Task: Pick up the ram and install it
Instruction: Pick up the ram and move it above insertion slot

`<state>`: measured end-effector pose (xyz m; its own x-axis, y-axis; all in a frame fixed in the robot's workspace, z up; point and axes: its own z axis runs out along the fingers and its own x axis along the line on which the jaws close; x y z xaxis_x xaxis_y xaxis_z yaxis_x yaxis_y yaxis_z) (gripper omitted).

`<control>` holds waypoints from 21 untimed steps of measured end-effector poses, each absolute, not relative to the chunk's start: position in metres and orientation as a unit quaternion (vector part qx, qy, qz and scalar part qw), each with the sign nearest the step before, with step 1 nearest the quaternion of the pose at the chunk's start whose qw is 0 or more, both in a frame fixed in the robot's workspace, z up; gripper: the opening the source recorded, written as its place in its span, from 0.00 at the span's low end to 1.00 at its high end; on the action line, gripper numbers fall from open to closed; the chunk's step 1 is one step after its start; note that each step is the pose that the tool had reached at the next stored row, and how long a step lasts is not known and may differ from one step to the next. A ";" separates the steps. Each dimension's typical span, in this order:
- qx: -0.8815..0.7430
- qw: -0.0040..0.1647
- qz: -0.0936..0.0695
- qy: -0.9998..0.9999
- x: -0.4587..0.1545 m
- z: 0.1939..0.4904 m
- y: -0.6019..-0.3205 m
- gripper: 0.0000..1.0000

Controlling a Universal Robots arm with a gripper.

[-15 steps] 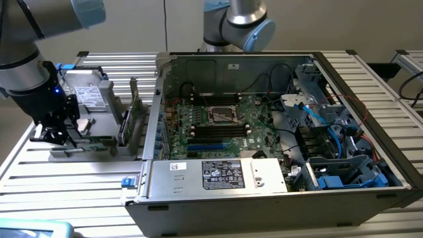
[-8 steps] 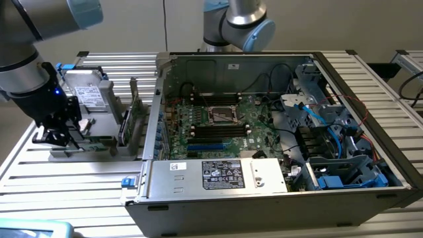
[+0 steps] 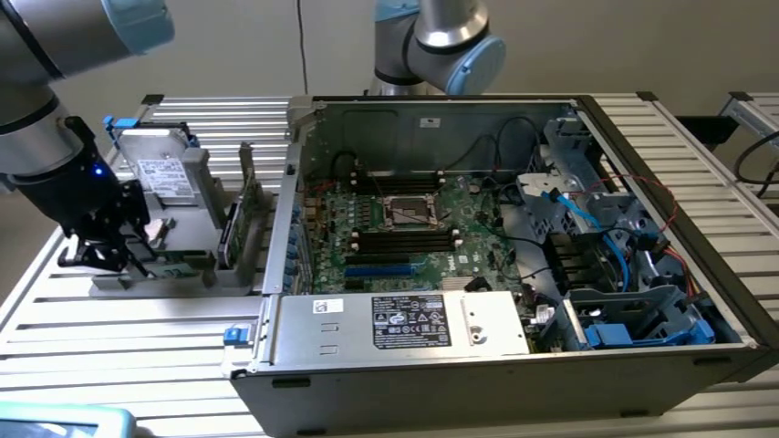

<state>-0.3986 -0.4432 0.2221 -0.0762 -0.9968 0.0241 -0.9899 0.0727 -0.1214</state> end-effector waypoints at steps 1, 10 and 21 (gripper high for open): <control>-0.679 0.033 -0.053 0.731 -0.400 0.221 -0.443 0.35; -0.682 0.046 -0.061 0.728 -0.403 0.212 -0.443 0.35; -0.681 0.052 -0.062 0.727 -0.408 0.209 -0.443 0.26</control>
